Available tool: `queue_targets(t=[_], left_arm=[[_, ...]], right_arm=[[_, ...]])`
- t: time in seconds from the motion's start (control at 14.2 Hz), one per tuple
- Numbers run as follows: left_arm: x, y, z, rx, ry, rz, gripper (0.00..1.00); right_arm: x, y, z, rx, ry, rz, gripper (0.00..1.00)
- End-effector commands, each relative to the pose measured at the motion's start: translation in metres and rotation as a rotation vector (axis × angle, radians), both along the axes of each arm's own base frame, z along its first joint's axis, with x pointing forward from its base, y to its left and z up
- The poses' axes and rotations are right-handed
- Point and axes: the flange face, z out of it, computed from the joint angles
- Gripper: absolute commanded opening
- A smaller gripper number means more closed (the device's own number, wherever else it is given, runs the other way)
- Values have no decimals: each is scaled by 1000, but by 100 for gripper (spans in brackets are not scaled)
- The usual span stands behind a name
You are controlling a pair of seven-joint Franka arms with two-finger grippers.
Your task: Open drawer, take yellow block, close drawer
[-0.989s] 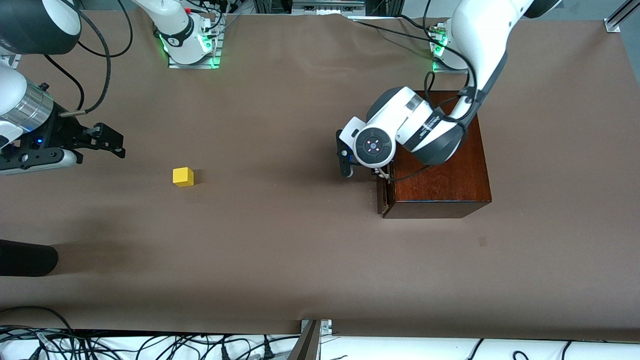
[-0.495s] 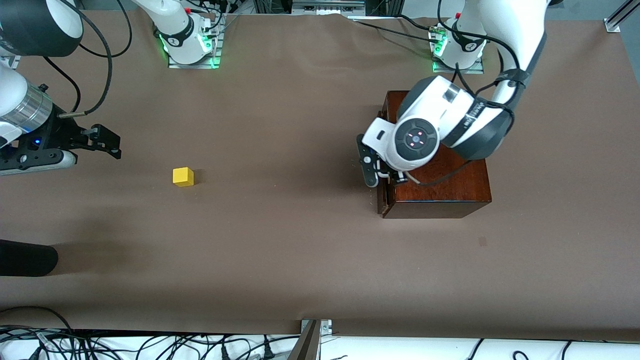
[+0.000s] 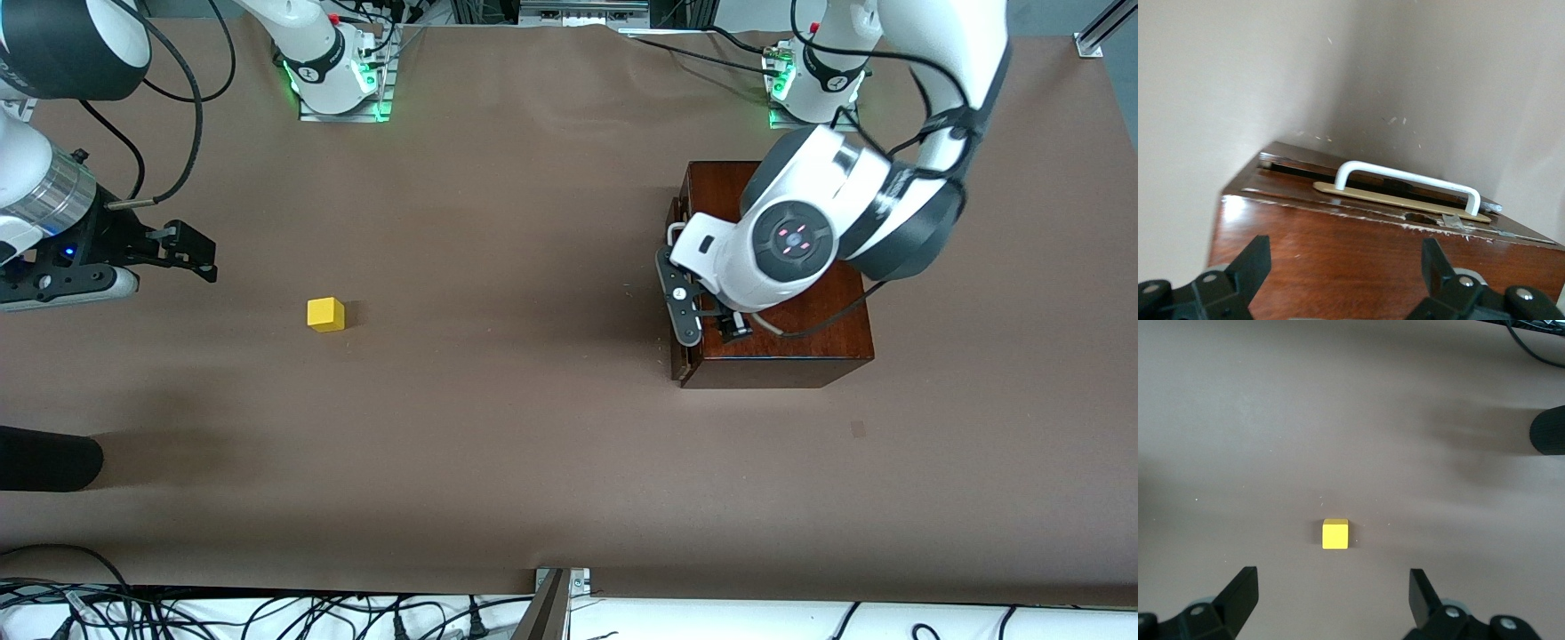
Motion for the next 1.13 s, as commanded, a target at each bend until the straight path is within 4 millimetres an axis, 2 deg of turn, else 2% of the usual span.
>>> queue_targets(t=[0.0, 0.14, 0.21, 0.28, 0.42, 0.49, 0.57, 0.64, 0.71, 0.78, 0.85, 0.92, 1.06], left_arm=[[1, 4, 13, 9, -7, -11, 100], [-2, 11, 19, 27, 8, 0, 100], [0, 20, 29, 30, -8, 19, 100], [8, 39, 35, 25, -16, 50, 100], [24, 76, 63, 8, -66, 114, 100], [35, 102, 67, -10, -69, 152, 100], [37, 121, 75, -4, -86, 192, 100], [33, 128, 93, 5, -112, 205, 100], [36, 152, 97, 41, -130, 255, 100], [30, 172, 101, 95, -143, 312, 100], [22, 181, 104, 120, -159, 391, 100], [19, 190, 114, 97, -194, 497, 100], [-2, 203, 133, 109, -212, 720, 100]], right_arm=[[1, 1, 7, -13, 1, 14, 100], [1, 1, 7, -12, -1, 14, 100], [1, 1, 7, -13, 1, 14, 100], [1, 1, 7, -12, -1, 14, 100], [1, 1, 7, -12, -2, 14, 100], [1, 1, 7, -12, -4, 14, 100], [1, 1, 7, -12, -5, 14, 100], [2, 2, 7, -12, -7, 16, 100], [1, 2, 7, -10, -7, 16, 100], [1, 2, 7, -10, -7, 16, 100], [1, 2, 7, -10, -5, 16, 100], [1, 2, 7, -10, -5, 16, 100], [1, 1, 7, -12, -5, 14, 100]])
